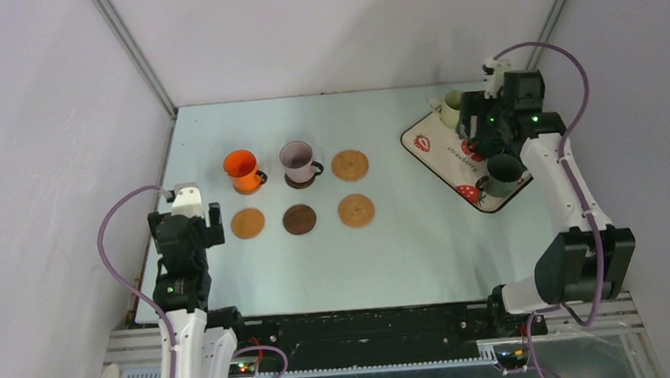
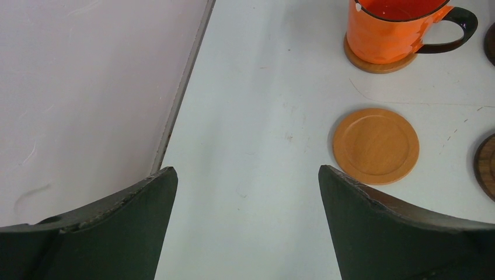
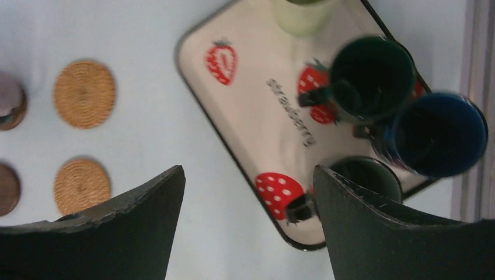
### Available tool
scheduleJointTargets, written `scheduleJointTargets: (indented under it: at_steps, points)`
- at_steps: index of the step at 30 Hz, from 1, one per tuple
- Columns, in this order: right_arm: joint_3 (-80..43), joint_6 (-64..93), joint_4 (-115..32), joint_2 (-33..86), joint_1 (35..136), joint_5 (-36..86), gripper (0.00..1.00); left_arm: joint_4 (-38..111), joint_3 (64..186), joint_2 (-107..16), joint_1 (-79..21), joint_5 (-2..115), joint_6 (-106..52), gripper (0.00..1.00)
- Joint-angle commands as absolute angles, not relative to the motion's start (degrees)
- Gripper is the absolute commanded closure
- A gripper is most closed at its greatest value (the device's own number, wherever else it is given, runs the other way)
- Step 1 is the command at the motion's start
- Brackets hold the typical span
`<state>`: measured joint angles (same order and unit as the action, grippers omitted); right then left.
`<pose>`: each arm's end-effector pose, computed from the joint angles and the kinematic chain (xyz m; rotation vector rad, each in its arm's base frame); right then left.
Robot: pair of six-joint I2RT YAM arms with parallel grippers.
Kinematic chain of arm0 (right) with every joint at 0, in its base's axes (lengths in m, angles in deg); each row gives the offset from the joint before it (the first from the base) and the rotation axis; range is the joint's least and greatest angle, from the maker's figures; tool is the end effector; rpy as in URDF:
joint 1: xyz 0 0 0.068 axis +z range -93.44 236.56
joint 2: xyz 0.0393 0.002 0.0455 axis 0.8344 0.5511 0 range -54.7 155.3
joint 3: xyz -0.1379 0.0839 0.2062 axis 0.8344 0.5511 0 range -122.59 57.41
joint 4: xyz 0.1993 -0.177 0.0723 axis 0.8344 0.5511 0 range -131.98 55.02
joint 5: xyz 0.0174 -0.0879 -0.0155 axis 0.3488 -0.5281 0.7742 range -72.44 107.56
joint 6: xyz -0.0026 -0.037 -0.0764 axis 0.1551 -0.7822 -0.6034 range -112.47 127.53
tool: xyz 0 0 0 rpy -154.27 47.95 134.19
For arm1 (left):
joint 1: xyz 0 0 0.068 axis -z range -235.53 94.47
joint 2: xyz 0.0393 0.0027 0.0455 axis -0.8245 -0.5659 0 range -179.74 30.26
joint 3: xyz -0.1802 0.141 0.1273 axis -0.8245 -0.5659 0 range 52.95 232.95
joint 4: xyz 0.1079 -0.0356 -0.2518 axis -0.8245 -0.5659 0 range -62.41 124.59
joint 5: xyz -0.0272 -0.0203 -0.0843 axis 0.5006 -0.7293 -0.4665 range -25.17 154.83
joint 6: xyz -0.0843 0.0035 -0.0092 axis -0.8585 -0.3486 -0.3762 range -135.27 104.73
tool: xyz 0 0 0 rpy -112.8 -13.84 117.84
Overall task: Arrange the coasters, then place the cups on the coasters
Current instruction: Pick up the cup from the tray.
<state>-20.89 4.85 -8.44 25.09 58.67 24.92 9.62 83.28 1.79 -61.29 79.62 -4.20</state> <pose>0.3580 0.0226 0.3304 -0.1638 2.1733 0.1344 0.1880 0.0381 0.2451 -0.0778 1.9855 0.4455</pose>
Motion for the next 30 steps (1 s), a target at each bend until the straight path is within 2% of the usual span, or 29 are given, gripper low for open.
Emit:
scheduleJointTargets:
  at_steps: [1, 9, 12, 15, 18, 21, 30]
  points:
    - [-20.25, 7.8, -8.52, 27.42, 51.83, 28.06, 0.16, 9.82, 84.24, 0.76, -61.62, 77.76, -3.23, 0.02]
    - [-23.34, 6.13, -2.76, 32.62, 49.2, 31.6, 0.19, 9.77, 84.21, 1.17, -61.57, 76.81, -3.28, 0.02]
    - [-23.77, 9.16, -1.07, 32.6, 49.31, 25.79, 0.19, 9.55, 84.44, 0.26, -61.57, 75.98, -3.31, 0.02]
    - [-18.03, 11.87, -4.92, 28.82, 51.21, 17.02, 0.17, 9.61, 84.17, 0.89, -61.67, 76.12, -3.27, 0.02]
    - [-10.4, 12.51, -11.3, 24.26, 53.77, 10.39, 0.07, 9.46, 84.26, 1.38, -61.55, 75.71, -3.15, 0.02]
    - [-9.44, 12.53, -13.25, 23.84, 54.83, 7.49, 0.04, 9.69, 84.17, 0.91, -61.56, 75.6, -3.14, 0.02]
    - [-9.38, 10.46, -14.29, 32.96, 53.94, 4.88, 0.08, 9.85, 83.93, 1.19, -61.6, 75.64, -3.09, 0.02]
